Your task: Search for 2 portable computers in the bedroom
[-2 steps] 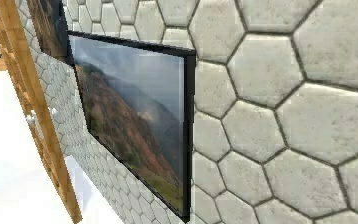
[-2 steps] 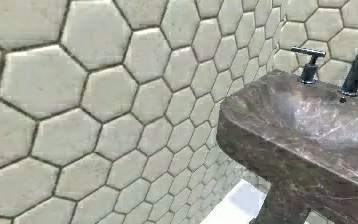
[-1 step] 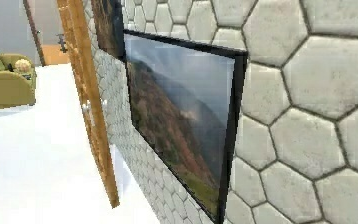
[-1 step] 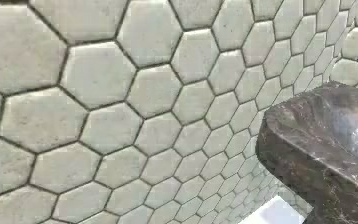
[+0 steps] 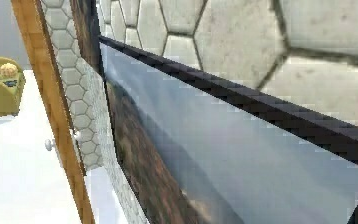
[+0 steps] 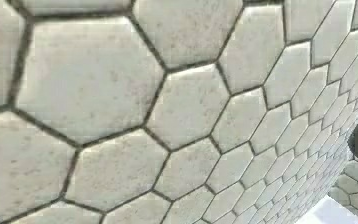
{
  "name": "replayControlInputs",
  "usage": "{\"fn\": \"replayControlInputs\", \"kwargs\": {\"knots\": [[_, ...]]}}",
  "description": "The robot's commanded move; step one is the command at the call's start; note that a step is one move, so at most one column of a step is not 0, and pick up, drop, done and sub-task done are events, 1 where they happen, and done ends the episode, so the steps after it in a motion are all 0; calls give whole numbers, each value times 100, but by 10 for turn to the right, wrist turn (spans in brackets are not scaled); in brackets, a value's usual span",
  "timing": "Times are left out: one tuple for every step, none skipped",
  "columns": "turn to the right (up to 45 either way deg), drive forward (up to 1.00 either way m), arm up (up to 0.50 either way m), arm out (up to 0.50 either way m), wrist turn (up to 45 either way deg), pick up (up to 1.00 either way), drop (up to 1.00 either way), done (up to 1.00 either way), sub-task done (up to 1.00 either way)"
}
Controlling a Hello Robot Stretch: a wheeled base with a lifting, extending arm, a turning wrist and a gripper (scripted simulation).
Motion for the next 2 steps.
{"fn": "replayControlInputs", "kwargs": {"knots": [[-90, 0, 0, 0, 0, 0, 0, 0, 0], [0, 10, 0, 0, 0, 0, 0, 0, 0]]}}
